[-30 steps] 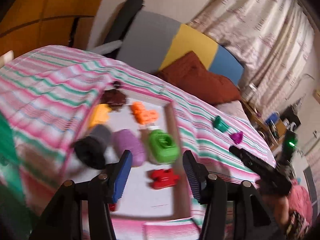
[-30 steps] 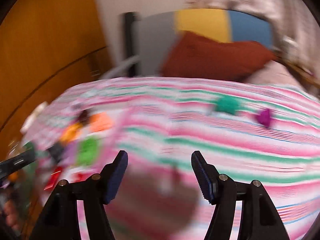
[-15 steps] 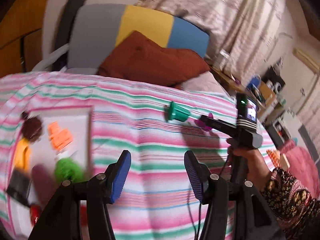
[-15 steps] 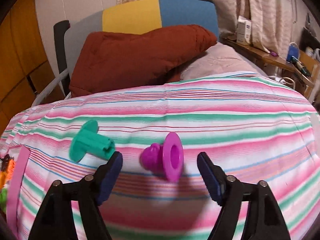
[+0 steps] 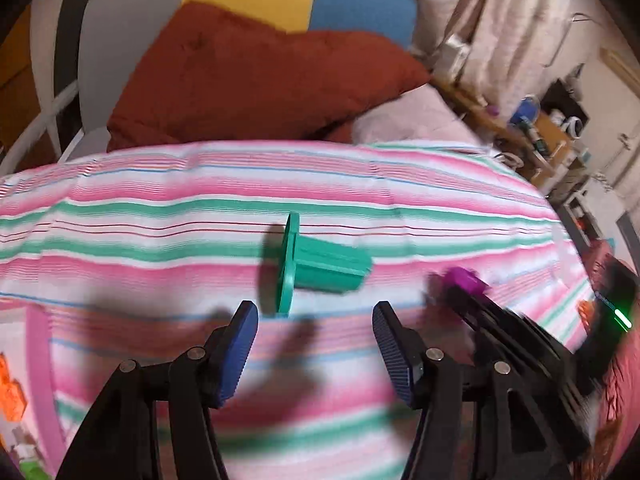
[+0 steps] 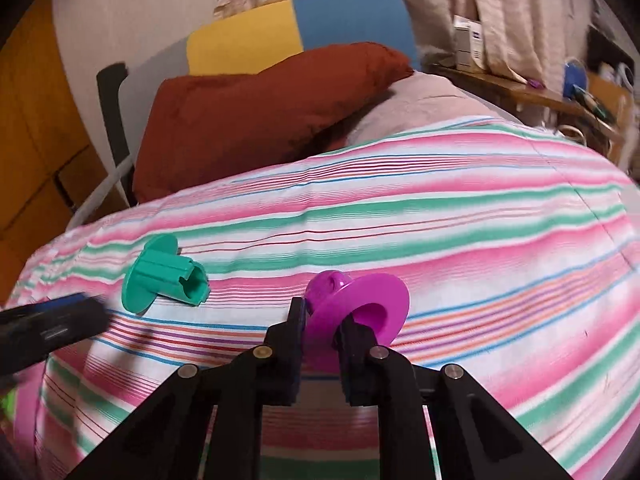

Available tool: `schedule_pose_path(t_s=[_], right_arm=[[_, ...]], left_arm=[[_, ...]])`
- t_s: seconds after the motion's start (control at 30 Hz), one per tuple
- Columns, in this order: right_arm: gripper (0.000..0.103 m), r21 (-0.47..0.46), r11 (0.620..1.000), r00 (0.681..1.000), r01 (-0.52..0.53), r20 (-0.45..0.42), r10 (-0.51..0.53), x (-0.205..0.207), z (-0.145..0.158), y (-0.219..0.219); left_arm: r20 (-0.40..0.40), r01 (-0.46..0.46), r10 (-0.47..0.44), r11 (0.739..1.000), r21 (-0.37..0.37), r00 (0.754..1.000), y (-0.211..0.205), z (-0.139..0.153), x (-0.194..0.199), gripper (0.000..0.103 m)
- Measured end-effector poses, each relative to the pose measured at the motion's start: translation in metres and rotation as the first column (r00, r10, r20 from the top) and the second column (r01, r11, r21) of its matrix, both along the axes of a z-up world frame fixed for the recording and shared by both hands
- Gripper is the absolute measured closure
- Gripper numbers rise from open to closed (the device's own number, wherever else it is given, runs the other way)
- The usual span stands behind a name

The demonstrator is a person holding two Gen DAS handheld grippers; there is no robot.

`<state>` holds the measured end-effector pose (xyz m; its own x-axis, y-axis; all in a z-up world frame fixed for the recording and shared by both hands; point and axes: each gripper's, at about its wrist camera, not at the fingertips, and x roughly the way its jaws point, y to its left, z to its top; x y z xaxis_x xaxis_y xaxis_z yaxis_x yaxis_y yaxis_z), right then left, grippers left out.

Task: Organize rigid objects
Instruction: 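Grasp the magenta suction cup with the right gripper while the left grasps the teal piece, then carry the magenta cup and teal piece into the tray and open both grippers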

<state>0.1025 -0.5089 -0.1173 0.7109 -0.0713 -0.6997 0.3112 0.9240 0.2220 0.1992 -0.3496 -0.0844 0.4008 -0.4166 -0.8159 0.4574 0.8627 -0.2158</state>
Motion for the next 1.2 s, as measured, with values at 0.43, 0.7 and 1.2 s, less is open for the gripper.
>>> schedule_pose_path(t_s=[0.43,0.7,1.2], right_arm=[[0.087,-0.006,1.0,1.0,-0.006,-0.002,0.006,0.0,-0.004,0.001],[0.088,-0.014,1.0,1.0,0.014,0.018,-0.013,-0.008,0.001,0.004],[0.088,-0.057,0.99,0.991,-0.129,0.017,0.13,-0.03,0.027,0.088]], left_arm=[[0.059,0.07,-0.074,0.995,0.066,0.996,-0.008,-0.017,0.011,0.093],[0.035,0.007,-0.004,0.997,-0.083,0.999,0.047,0.008,-0.017,0.093],[-0.064,-0.263,0.255,0.926,-0.269,0.965,0.225,0.023,-0.021,0.093]])
